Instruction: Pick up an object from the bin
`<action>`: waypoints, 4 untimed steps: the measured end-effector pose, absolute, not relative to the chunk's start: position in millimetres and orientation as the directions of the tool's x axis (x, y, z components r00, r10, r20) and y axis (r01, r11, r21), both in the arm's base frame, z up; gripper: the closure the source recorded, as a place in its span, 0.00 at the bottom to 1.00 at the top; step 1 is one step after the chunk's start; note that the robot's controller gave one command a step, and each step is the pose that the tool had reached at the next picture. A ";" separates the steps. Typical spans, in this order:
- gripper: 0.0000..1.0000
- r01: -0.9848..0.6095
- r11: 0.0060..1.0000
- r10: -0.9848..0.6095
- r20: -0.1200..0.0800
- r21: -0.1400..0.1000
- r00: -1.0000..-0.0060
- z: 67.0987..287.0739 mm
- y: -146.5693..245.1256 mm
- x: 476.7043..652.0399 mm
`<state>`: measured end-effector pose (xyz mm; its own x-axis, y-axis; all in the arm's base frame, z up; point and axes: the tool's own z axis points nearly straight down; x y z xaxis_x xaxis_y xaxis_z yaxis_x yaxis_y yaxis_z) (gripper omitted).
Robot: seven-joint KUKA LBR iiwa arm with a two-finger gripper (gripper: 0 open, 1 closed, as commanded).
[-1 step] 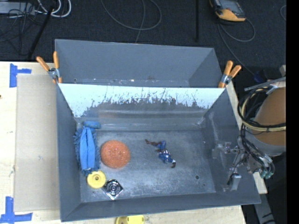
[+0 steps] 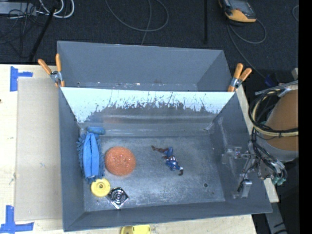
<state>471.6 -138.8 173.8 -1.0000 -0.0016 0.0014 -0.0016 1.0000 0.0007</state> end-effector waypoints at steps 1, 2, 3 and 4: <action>0.00 0.021 1.000 0.021 -0.006 -0.001 -1.000 119.0 -122.2 492.8; 0.00 0.069 0.998 0.069 0.003 0.001 -0.998 78.4 -86.0 507.1; 0.00 0.008 1.000 0.008 0.002 0.001 -1.000 86.8 -92.5 551.1; 0.00 0.048 0.999 0.048 -0.005 -0.001 -0.999 79.6 -75.2 576.0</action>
Offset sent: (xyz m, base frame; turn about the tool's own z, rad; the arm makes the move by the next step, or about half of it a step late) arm 0.0366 0.0529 -0.0950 0.0696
